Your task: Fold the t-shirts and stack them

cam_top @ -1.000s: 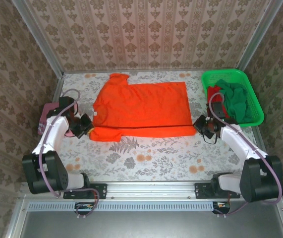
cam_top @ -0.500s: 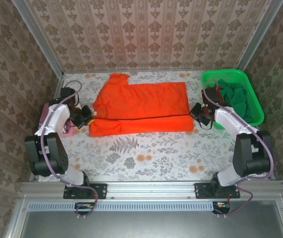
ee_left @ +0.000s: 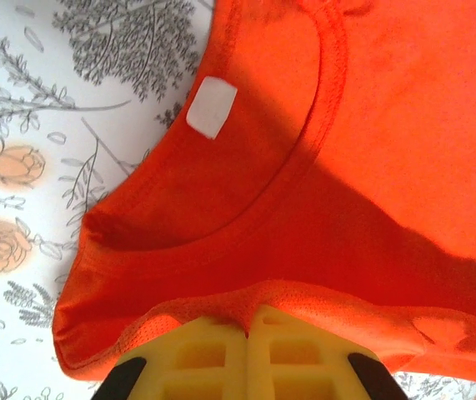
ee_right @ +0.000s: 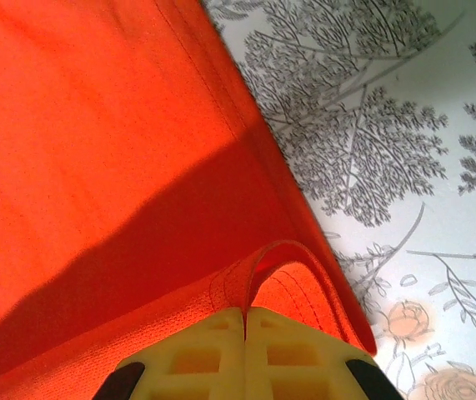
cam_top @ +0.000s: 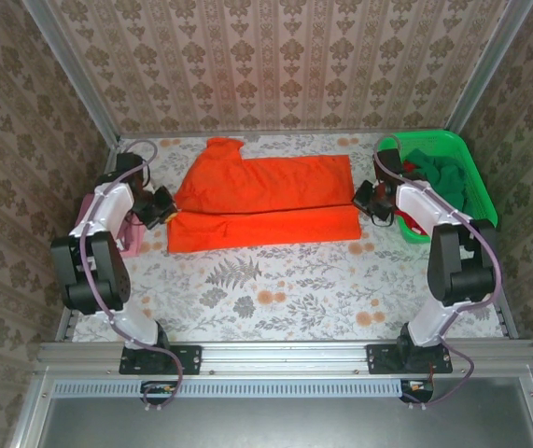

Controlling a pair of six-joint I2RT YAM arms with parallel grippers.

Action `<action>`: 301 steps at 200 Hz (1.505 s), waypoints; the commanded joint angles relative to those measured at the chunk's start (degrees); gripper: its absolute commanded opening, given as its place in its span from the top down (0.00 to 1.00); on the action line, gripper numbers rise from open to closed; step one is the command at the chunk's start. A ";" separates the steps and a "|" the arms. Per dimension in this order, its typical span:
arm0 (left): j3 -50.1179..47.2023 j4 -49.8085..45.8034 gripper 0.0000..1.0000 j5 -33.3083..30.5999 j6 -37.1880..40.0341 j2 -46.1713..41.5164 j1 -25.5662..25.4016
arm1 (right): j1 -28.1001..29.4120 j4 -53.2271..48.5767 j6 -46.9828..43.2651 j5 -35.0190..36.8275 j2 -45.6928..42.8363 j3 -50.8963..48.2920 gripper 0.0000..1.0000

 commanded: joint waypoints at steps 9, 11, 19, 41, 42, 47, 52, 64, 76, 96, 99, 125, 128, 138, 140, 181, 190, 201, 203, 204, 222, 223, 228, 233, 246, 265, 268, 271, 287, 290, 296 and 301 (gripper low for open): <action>5.15 -1.60 1.00 -1.32 1.59 2.45 -0.47 | 0.19 -3.17 -1.95 1.39 2.52 4.54 1.00; 5.31 -1.69 1.00 -1.33 1.64 2.65 -0.48 | 0.19 -3.26 -1.97 1.44 2.74 4.81 1.00; 6.04 -1.97 1.00 -1.36 1.75 3.28 -0.46 | 0.19 -3.57 -2.12 1.46 3.58 5.84 1.00; 7.40 -1.89 1.00 -1.45 1.77 4.60 -0.47 | 0.19 -3.93 -2.41 1.37 5.36 7.85 1.00; 7.44 -1.85 1.00 -1.45 1.82 4.64 -0.46 | 0.19 -3.93 -2.45 1.38 5.47 7.98 1.00; 7.71 -1.88 1.00 -1.38 1.74 4.90 -0.50 | 0.20 -4.11 -2.50 1.39 5.92 8.40 1.00; 8.03 -1.94 1.00 -1.32 1.81 5.29 -0.63 | 0.19 -4.24 -2.57 1.31 6.26 8.74 1.00; 8.60 -2.11 1.00 -1.27 2.03 6.09 -0.56 | 0.23 -4.20 -2.67 1.27 6.96 9.28 1.00; 9.54 -2.32 1.00 -1.40 2.21 7.05 -0.55 | 0.19 -4.24 -2.67 1.39 7.64 9.75 1.00; 11.31 -2.94 1.00 -1.60 2.74 8.55 -0.54 | 0.10 -3.99 -2.59 1.48 8.34 10.16 1.00; 11.48 -2.95 1.00 -1.62 2.78 8.73 -0.60 | 0.12 -3.94 -2.59 1.47 8.45 10.20 1.00; 12.55 -2.87 1.00 -1.93 2.92 10.10 -0.56 | 0.10 -3.66 -2.55 1.56 9.30 10.62 1.00; 12.69 -2.80 1.00 -1.89 2.97 10.23 -0.59 | 0.10 -3.67 -2.55 1.61 9.41 10.71 1.00; 13.36 -2.84 1.00 -1.87 3.25 10.93 -0.61 | 0.10 -3.67 -2.58 1.74 9.77 10.97 1.00; 13.52 -2.86 1.00 -1.88 3.26 11.09 -0.58 | 0.10 -3.60 -2.58 1.74 9.83 10.99 1.00; 14.84 -1.56 1.00 -1.38 3.15 13.52 -0.61 | 0.10 -3.57 -2.28 2.11 11.07 11.93 1.00; 15.39 -1.47 1.00 -1.11 3.00 13.93 -0.55 | 0.10 -3.58 -2.28 2.44 11.19 11.98 1.00; 15.88 -1.28 1.00 -0.92 2.92 14.14 -0.60 | 0.10 -3.71 -2.16 2.61 11.23 12.07 1.00; 15.93 -1.24 1.00 -0.92 2.92 14.16 -0.62 | 0.10 -3.79 -2.17 2.67 11.22 12.06 1.00; 15.97 -1.30 1.00 -0.92 2.87 14.21 -0.63 | 0.14 -3.81 -2.16 2.69 11.16 12.01 1.00; 16.64 -1.49 1.00 -0.61 2.82 14.10 -0.66 | 0.10 -3.54 -1.56 2.71 10.22 11.43 1.00; 16.67 -1.52 1.00 -0.59 2.83 14.05 -0.69 | 0.14 -3.51 -1.54 2.67 10.14 11.39 1.00; 16.72 -1.46 1.00 -0.53 2.83 13.92 -0.71 | 0.18 -3.49 -1.33 2.71 9.53 10.99 1.00; 16.71 -1.46 1.00 -0.50 2.83 13.69 -0.66 | 0.19 -3.20 -1.14 2.71 8.67 10.46 1.00; 16.61 -1.54 1.00 -0.48 2.98 13.22 -0.68 | 0.19 -2.77 -0.34 3.01 6.48 8.79 1.00; 16.87 -1.64 1.00 -0.40 3.19 13.12 -0.66 | 0.29 -2.40 0.94 3.07 3.69 6.50 1.00; 16.88 -1.63 1.00 -0.33 3.17 13.11 -0.61 | 0.35 -2.43 1.13 3.06 3.23 6.10 1.00; 16.86 -1.63 1.00 -0.31 3.18 13.14 -0.71 | 0.41 -2.31 1.29 3.11 2.79 5.75 1.00; 16.98 -1.71 1.00 0.05 3.27 13.37 -0.58 | 1.00 -1.70 2.27 3.87 0.58 3.97 1.00; 16.99 -1.72 1.00 0.05 3.34 13.33 -0.56 | 1.12 -1.65 2.42 4.05 0.12 3.70 1.00; 16.97 -1.81 1.00 0.08 3.40 13.30 -0.66 | 1.39 -1.56 2.73 4.43 -0.65 3.17 1.00; 17.13 -1.85 1.00 0.10 3.51 13.44 -0.57 | 1.58 -1.60 2.98 4.72 -1.25 2.87 1.00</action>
